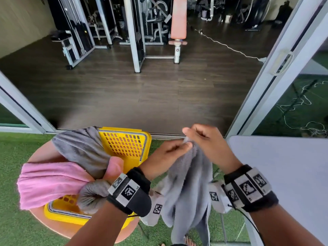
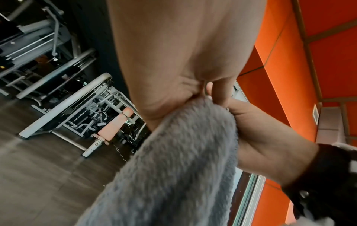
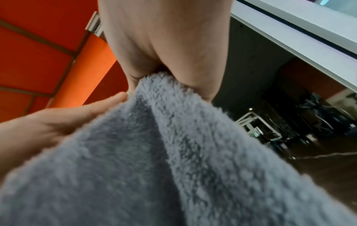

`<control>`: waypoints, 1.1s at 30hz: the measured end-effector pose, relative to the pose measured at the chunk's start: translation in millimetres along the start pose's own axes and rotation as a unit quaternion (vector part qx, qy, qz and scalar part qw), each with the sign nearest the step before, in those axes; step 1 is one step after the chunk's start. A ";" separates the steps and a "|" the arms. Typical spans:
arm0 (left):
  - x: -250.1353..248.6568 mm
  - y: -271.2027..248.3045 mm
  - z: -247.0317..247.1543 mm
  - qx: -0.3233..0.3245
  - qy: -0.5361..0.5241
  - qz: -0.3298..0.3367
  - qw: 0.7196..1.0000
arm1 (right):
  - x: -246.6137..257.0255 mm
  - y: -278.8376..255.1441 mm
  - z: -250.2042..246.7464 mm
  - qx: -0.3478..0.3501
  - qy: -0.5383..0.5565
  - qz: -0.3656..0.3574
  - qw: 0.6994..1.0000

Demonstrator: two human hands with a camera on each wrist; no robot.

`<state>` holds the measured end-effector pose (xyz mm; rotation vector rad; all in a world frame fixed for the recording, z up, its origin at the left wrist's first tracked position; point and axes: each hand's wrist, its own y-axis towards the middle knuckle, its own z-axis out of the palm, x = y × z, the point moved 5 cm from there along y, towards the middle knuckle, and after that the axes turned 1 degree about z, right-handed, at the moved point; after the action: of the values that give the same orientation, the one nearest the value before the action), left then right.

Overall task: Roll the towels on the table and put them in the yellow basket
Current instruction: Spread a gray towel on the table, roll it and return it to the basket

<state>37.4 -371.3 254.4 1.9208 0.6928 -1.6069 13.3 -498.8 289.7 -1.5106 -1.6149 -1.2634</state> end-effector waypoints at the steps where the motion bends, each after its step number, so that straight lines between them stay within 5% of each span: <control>1: -6.6 1.8 -4.4 -0.025 -0.016 0.016 0.999 | -0.1 3.5 2.0 0.004 -0.008 0.001 1.000; 6: -35.8 9.0 -35.2 -0.148 -0.038 0.073 0.986 | -27.0 -15.8 13.4 -0.009 0.042 0.056 0.997; 10: -16.9 0.0 -44.0 -0.192 -0.071 0.042 0.978 | -25.0 -22.0 4.3 -0.008 0.028 0.060 0.998; 12: -3.9 -4.8 -35.0 -0.154 -0.083 0.017 0.984 | -13.9 -16.6 -3.6 -0.022 0.009 0.045 0.999; 16: -4.5 -3.4 6.8 0.028 -0.025 0.001 0.999 | 9.8 -0.4 -6.2 -0.006 -0.003 0.000 1.000; 25: -21.7 5.6 -46.4 -0.137 -0.161 0.009 0.977 | -1.7 -14.0 9.0 0.069 0.027 0.024 0.997; 30: -11.5 -3.6 -11.3 0.019 -0.071 -0.001 0.997 | 7.1 -0.7 3.0 0.052 0.053 0.005 0.997; 33: -18.8 -0.8 -30.7 -0.051 -0.132 0.000 0.990 | 3.9 -5.1 6.0 0.054 0.077 0.023 0.995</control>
<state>55.6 -350.5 277.4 1.5992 0.6495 -1.7491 8.8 -491.3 289.7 -1.3426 -1.5149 -1.2157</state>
